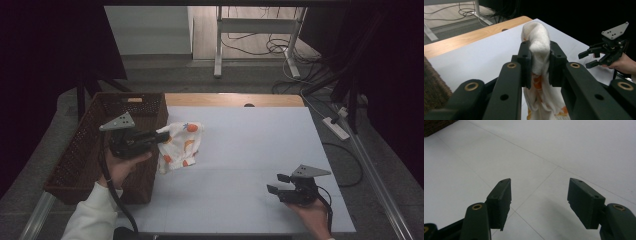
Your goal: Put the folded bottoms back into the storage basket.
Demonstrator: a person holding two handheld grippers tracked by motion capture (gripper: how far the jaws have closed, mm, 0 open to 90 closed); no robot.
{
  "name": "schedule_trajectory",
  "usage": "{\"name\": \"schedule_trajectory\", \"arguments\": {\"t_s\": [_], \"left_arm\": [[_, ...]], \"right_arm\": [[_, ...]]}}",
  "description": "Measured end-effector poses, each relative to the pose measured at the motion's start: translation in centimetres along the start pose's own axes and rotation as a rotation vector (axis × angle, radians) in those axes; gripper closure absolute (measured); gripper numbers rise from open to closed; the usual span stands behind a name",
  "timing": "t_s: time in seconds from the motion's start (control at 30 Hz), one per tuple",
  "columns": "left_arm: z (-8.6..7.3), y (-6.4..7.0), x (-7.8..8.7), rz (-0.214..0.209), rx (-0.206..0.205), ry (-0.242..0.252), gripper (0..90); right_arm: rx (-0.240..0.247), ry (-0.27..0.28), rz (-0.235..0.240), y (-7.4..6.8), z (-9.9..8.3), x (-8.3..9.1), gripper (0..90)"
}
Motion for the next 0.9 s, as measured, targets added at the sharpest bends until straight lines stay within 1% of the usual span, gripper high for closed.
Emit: {"name": "schedule_trajectory", "arguments": {"t_s": [0.23,0.9], "left_arm": [[0.1,-0.6,1.0,0.011,0.012,0.024,75.9],[0.8,-2.1,3.7,0.067,0.023,0.074,75.9]], "right_arm": [[0.001,-0.002,0.0,0.0,0.0,0.0,35.9],[0.002,-0.01,0.0,0.0,-0.1,-0.2,35.6]]}}
Point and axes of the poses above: each handheld gripper's, and its own axes: x roughly backward along the jaws, z roughly out of its top, y roughly to its right, the point moved 4 cm from there along -x, roughly forward along the jaws, and after that the axes turned 6 degrees about x, right-handed, at the moved point
